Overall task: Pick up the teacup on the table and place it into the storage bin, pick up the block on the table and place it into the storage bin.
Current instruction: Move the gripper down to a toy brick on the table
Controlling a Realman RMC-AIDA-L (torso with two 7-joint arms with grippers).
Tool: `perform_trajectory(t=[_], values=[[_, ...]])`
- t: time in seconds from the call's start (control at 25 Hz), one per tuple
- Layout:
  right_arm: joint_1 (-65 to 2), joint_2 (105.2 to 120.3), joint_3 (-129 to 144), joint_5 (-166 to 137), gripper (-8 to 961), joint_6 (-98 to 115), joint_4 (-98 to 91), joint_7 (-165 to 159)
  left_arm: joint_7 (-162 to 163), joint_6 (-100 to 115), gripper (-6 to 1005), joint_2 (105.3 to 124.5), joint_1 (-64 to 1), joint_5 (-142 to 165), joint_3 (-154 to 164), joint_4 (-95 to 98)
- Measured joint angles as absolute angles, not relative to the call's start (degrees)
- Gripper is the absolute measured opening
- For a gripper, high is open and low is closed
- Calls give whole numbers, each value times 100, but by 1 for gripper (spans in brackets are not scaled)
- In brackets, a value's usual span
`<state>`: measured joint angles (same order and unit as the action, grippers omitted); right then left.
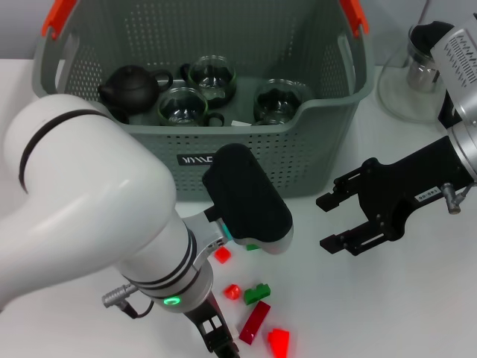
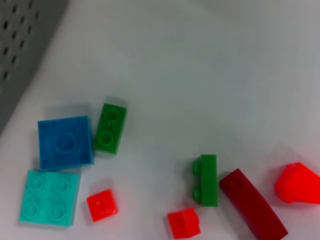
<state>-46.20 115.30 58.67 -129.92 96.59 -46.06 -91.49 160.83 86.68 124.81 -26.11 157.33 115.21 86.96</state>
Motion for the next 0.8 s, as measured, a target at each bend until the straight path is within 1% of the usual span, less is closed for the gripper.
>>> perform_trajectory(t=[0.48, 0.72, 0.8], values=[[-4623, 11535, 5862, -12981, 716, 9659, -4606, -9150, 16101, 8588, 933, 12480, -2612, 15740, 11598, 8617], [-4623, 11531, 5862, -12981, 716, 9665, -4606, -9164, 16100, 8577, 748, 12480, -2623, 15743, 11617, 8584], [-4624, 11531, 5862, -12981, 716, 9666, -4606, -9172, 16099, 8570, 712, 12480, -2626, 15747, 11618, 8568]])
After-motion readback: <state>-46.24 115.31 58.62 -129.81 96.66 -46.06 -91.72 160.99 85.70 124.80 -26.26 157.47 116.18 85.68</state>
